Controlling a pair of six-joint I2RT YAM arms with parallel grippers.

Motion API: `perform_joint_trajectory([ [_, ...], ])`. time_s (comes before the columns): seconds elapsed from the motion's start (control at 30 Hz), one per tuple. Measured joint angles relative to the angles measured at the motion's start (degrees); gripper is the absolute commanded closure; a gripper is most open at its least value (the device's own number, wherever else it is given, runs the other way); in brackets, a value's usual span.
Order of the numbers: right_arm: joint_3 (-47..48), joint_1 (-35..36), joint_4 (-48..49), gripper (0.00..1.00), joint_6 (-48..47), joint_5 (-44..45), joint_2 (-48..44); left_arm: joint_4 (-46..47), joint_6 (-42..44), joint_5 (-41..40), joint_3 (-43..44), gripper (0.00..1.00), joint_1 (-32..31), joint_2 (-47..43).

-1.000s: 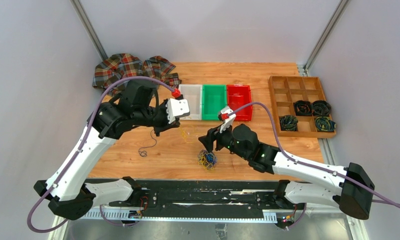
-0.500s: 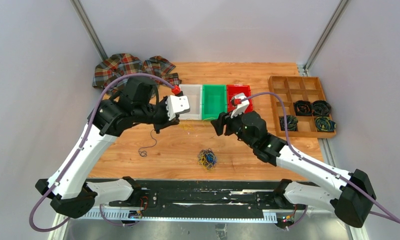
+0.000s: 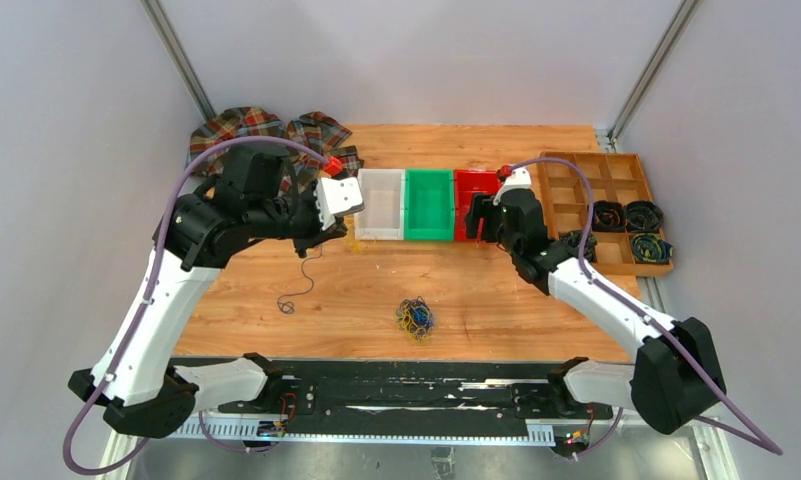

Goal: Untangle the cables
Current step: Untie the cable, then move the bin to the center of the board.

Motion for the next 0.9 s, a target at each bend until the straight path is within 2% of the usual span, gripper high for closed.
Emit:
perform_joint_trajectory([
  [0.4,12.02,-7.15,-2.36,0.29,-3.06,5.95,15.26,-0.72,0.37,0.55,1.38,1.0,0.2,5.95],
  [0.57,17.16,-7.48,-3.41,0.31,-3.23,4.83,20.76,2.45,0.31,-1.14,-0.44,1.0,0.98,6.56],
  [0.73,21.38,-7.45,-3.8,0.33,-3.21,2.82,25.09,5.79,-0.72,-1.55,-0.44,0.99,3.52,11.54],
  [0.9,24.55,-6.6,-3.91,0.39,-3.21,-0.15,30.62,6.82,-1.09,-1.42,-1.38,1.0,5.01,13.38],
])
